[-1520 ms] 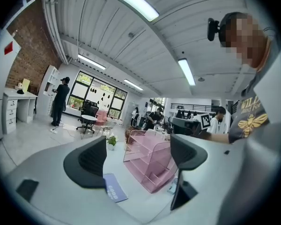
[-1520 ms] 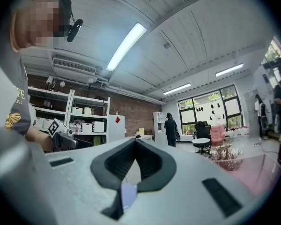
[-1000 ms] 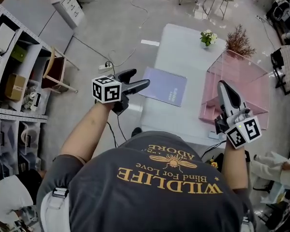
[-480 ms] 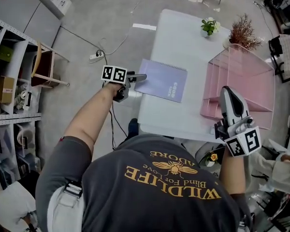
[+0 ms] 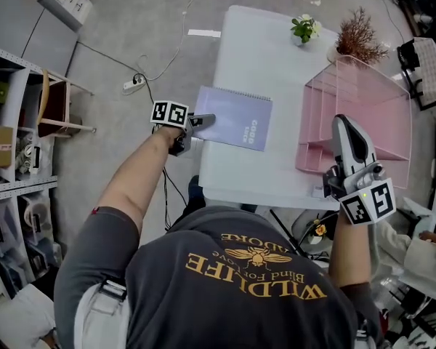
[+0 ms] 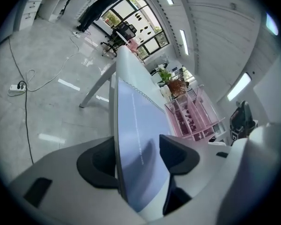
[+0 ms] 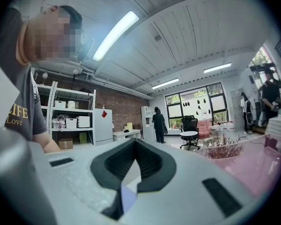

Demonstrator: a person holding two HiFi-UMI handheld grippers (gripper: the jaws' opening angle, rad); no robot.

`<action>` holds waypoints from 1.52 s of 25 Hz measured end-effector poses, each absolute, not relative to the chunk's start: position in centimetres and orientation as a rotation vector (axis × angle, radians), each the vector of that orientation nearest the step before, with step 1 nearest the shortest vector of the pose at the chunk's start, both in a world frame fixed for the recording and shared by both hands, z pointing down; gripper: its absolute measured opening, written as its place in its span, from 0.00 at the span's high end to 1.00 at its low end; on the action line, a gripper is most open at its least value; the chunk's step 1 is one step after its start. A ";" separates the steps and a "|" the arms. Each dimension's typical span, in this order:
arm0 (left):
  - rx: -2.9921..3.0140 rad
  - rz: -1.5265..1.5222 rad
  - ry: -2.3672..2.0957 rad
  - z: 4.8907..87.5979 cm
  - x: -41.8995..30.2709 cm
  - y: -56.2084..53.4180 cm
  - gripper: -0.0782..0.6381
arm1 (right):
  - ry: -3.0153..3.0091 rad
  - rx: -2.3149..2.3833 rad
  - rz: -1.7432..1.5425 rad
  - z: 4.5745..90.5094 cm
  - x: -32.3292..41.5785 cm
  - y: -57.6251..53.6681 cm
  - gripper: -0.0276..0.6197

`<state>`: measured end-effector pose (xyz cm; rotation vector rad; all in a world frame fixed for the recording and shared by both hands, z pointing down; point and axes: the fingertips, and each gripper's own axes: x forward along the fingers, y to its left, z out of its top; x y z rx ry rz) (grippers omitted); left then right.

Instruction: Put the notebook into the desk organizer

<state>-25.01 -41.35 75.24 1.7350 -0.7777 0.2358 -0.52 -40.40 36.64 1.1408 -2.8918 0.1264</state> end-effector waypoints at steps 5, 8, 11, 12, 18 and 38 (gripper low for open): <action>1.761 0.263 -0.787 74.7 -25.2 -41.1 0.73 | -2.881 1.171 0.110 36.6 0.4 -41.9 0.96; 1.795 0.231 -0.786 73.0 -24.8 -41.3 0.83 | -2.882 1.187 0.111 36.4 0.8 -42.4 0.96; 1.819 0.158 -0.773 70.5 -24.3 -41.4 0.85 | -2.883 1.192 0.108 36.2 1.0 -42.5 0.96; 1.831 0.139 -0.762 69.6 -24.0 -41.3 0.85 | -2.884 1.193 0.106 36.2 1.0 -42.5 0.96; 1.935 0.052 -0.688 63.0 -22.2 -40.7 0.85 | -2.868 1.235 0.108 35.8 2.5 -42.8 0.96; 2.322 -0.014 -0.589 40.1 -12.4 -43.6 0.85 | -2.785 1.476 0.100 34.2 12.4 -42.8 0.96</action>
